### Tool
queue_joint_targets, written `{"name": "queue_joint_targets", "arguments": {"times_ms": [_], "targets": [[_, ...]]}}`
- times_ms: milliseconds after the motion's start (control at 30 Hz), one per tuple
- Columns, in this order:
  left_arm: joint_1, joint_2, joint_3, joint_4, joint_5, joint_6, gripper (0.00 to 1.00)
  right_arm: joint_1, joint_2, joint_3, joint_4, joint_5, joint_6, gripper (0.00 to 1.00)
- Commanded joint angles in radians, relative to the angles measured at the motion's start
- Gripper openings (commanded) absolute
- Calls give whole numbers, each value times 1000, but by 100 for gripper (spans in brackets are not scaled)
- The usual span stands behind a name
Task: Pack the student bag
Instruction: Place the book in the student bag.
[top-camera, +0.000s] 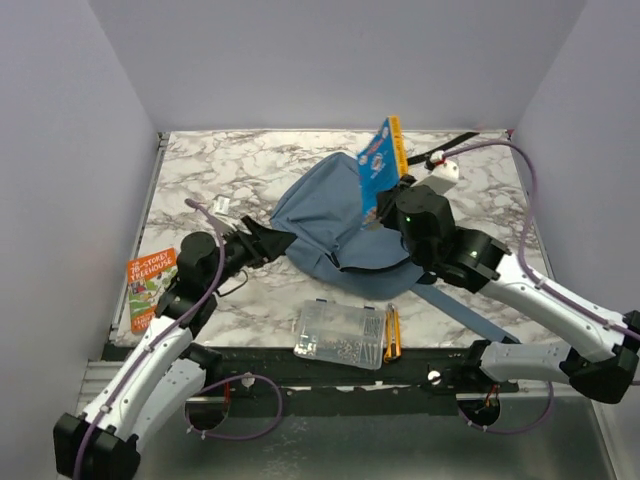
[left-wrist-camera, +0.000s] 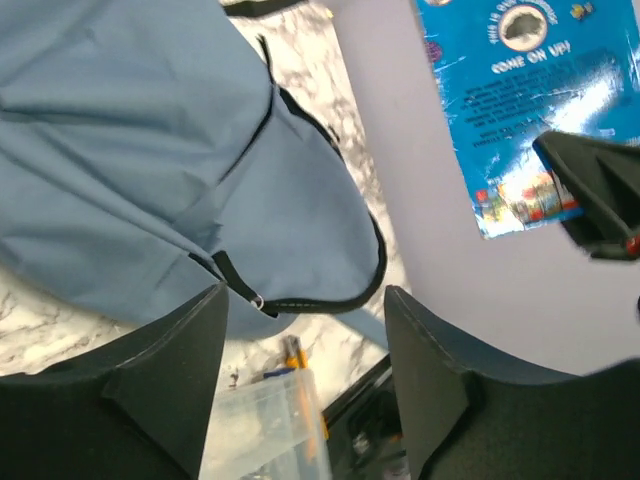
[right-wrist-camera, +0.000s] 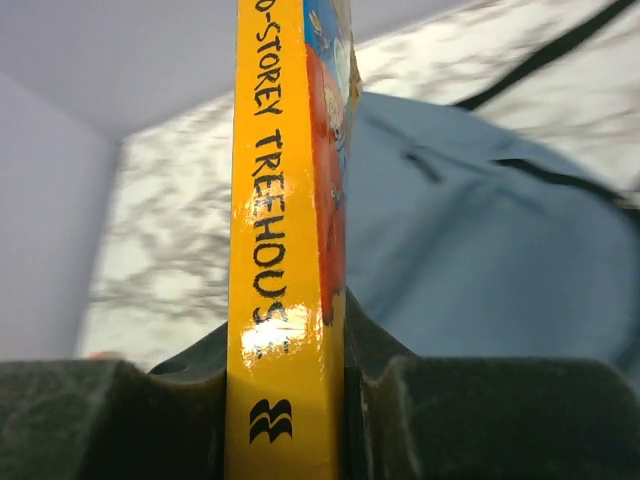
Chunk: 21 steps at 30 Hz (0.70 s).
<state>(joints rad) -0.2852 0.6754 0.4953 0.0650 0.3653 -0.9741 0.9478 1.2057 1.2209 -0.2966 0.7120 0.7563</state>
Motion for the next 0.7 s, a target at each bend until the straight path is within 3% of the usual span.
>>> {"name": "queue_joint_targets", "arguments": {"times_ms": [0, 167, 333, 467, 667], "targets": [[-258, 79, 104, -21, -202, 320, 67, 5, -106, 33, -542, 340, -140, 0], [-544, 323, 261, 17, -287, 580, 68, 5, -263, 49, -755, 330, -35, 0], [-710, 593, 463, 3, -263, 798, 68, 5, -341, 80, -877, 305, 18, 1], [-786, 815, 649, -112, -343, 909, 68, 5, -393, 105, -935, 304, 25, 0], [-819, 1019, 843, -215, -515, 1002, 68, 5, -492, 129, -956, 263, 33, 1]]}}
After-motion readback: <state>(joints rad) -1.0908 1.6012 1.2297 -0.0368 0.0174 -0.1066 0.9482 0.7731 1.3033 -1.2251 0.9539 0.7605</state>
